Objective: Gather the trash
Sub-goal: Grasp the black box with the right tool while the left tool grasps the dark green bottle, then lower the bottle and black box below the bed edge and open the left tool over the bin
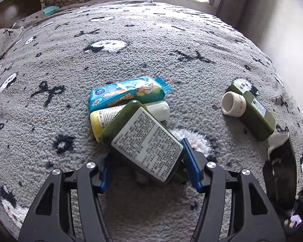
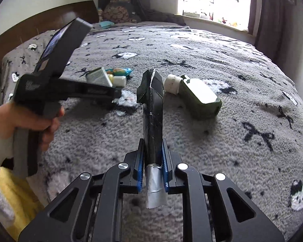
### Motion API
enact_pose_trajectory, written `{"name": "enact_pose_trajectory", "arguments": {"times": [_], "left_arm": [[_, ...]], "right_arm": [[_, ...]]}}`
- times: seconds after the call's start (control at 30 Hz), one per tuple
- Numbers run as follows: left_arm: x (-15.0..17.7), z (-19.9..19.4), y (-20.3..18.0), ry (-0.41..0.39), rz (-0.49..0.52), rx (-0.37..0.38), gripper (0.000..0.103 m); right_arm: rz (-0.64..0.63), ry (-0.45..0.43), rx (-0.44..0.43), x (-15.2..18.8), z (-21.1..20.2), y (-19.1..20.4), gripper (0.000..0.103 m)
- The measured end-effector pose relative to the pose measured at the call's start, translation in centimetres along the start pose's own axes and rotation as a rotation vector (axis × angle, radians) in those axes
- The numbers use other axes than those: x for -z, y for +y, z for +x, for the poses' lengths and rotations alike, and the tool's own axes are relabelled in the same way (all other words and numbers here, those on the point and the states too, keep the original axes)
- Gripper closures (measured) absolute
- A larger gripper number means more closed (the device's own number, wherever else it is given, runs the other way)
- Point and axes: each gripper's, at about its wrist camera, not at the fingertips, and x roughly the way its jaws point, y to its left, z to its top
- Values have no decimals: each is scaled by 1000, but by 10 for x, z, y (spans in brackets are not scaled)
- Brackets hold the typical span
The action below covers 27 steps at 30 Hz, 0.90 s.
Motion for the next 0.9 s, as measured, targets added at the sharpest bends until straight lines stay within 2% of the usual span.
{"name": "enact_pose_trajectory", "arguments": {"times": [0.2,0.47,0.77,0.9], "left_arm": [[11,-17,0,-7,56,-10,61],[43,-60,3,-69,150,15,64],[121,-139,3,-179,290,62,64],[161,-157,5,-183,313,82,64]], "right_arm": [[10,-22,-6,18,-21,2,87],[9,-84,-23,37,-66,9,87],[31,-155,-42,71,-113,22,87],[50,-155,-48,92,-119,31,87]]}}
